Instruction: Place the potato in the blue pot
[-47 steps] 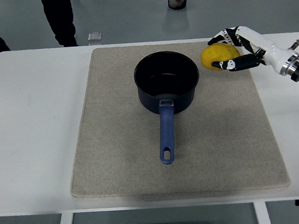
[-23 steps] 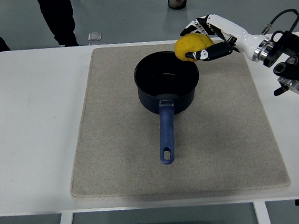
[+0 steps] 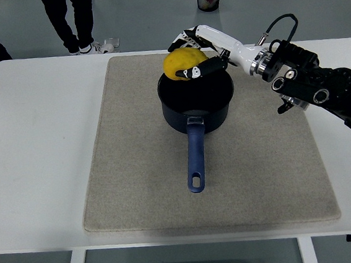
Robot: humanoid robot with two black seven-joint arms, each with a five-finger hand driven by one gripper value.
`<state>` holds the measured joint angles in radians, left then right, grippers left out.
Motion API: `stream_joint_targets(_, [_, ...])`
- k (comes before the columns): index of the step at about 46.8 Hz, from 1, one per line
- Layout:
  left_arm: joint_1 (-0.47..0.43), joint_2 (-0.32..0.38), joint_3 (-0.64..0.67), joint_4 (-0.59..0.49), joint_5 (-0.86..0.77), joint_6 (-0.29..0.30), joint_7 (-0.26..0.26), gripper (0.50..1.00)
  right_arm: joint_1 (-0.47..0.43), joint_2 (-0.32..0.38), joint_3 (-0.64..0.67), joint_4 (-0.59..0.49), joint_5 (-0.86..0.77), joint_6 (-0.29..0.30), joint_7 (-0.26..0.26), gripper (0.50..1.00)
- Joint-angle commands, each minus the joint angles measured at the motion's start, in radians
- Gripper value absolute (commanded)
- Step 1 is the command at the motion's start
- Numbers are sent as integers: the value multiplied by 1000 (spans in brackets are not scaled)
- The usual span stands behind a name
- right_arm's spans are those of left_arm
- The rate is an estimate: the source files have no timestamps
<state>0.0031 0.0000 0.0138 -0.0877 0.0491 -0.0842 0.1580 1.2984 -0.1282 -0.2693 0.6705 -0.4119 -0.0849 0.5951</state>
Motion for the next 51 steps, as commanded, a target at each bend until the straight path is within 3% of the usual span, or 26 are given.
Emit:
stream_joint_targets(1, [0, 0, 0, -1, 0, 0, 0, 996, -8, 10, 1, -11, -1, -1, 0, 500])
stream_joint_targets(38, [0, 0, 0, 5, 0, 0, 0, 996, -87, 24, 19, -31, 2, -15, 2, 500])
stream_joint_targets(39, [0, 0, 0, 5, 0, 0, 0, 996, -87, 25, 19, -31, 4, -15, 2, 521])
stream_joint_targets(41, [0, 0, 0, 5, 0, 1, 0, 996, -87, 25, 22, -31, 13, -15, 2, 704])
stream_joint_targets(42, [0, 0, 0, 5, 0, 0, 0, 996, -87, 25, 27, -31, 24, -13, 0, 772])
stream_joint_targets(45, [0, 0, 0, 5, 0, 0, 0, 996, -87, 27, 42, -31, 64, -7, 0, 923])
stream_joint_targets(51, [0, 0, 0, 5, 0, 0, 0, 996, -84, 25, 47, -31, 82, -4, -1, 930])
